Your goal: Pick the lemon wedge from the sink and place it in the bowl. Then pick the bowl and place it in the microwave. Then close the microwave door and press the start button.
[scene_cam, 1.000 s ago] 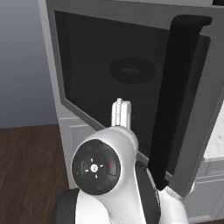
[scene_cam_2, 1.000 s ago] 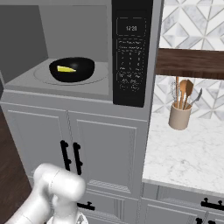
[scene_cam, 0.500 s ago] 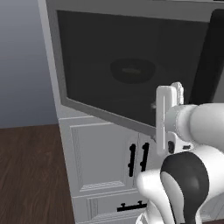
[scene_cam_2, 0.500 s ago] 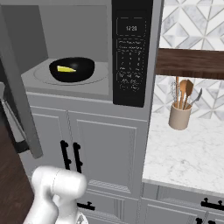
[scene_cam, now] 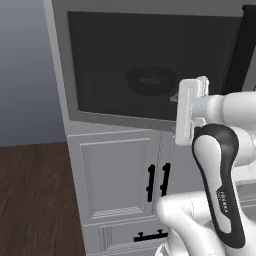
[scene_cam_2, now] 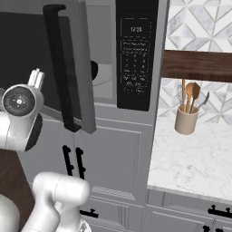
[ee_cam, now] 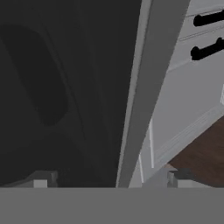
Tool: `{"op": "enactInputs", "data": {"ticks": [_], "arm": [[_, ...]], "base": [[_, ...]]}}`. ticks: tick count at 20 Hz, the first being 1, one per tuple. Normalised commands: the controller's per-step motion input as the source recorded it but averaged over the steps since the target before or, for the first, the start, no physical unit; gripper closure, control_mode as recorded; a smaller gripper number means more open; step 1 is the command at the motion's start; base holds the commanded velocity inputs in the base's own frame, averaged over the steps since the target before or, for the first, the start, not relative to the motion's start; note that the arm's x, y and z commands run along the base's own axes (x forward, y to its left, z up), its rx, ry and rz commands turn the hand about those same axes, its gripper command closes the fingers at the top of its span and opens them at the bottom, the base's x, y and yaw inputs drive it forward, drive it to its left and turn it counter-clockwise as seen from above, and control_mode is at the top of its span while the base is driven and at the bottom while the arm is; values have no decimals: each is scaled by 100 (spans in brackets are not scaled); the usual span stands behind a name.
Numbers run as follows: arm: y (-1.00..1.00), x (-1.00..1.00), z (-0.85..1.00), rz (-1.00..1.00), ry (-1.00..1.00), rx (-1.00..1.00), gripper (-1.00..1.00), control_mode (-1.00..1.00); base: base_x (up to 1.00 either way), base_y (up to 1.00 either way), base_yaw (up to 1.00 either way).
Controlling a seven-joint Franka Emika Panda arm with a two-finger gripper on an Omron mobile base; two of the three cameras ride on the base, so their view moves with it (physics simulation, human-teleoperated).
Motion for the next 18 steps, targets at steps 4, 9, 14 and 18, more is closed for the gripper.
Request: {"op": "enactInputs", "data": {"ticks": [4, 9, 14, 18], "arm": [[0, 100, 0, 10, 0, 6, -100, -100], [0, 96, 0, 10, 0, 7, -100, -100], [0, 94, 0, 9, 0, 10, -100, -100], [0, 71, 0, 7, 0, 10, -100, -100]], "base": [[0, 0, 0], [0, 0, 0], [0, 0, 0], [0, 0, 0]]}}
